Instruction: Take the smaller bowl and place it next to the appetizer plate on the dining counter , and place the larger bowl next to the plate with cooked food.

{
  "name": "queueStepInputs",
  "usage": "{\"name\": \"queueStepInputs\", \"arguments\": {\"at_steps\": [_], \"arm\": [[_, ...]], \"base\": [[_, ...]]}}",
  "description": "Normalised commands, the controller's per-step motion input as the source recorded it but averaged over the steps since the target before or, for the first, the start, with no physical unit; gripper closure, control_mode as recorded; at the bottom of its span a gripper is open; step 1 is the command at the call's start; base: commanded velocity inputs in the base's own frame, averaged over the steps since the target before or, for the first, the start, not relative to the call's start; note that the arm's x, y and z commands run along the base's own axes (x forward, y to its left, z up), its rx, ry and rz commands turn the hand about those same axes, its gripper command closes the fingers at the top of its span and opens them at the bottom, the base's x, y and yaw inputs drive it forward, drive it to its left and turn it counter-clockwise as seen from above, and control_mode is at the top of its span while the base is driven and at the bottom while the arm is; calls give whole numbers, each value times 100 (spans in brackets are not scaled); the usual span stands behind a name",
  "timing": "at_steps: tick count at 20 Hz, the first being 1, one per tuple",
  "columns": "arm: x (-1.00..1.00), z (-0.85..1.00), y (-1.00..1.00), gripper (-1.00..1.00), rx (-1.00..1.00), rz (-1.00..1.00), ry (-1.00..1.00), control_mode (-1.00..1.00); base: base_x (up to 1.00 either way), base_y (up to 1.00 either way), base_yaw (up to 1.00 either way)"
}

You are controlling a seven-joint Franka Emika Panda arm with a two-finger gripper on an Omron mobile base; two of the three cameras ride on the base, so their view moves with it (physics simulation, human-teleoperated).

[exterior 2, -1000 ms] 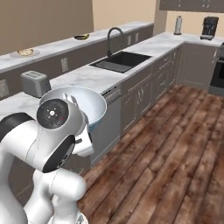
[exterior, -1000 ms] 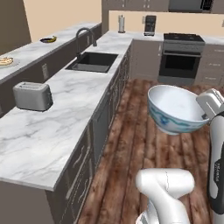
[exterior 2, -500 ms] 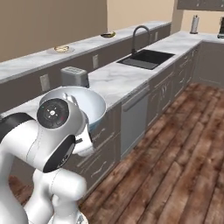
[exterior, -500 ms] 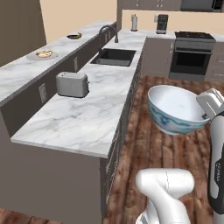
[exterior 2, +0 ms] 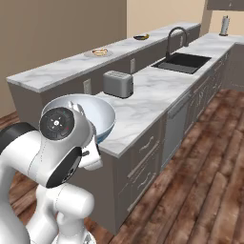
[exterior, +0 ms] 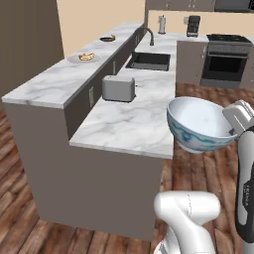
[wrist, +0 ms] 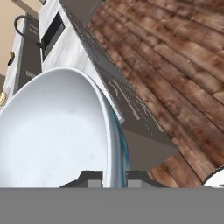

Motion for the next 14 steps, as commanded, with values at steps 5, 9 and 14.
{"name": "queueStepInputs", "arguments": {"at_steps": [5,9,14], "arm": [[0,0,0,100,0,0,0,100],[0,0,0,100,0,0,0,100],[0,0,0,100,0,0,0,100]], "base": [[27,100,-7],[62,100,-8],[49,100,-6]]}}
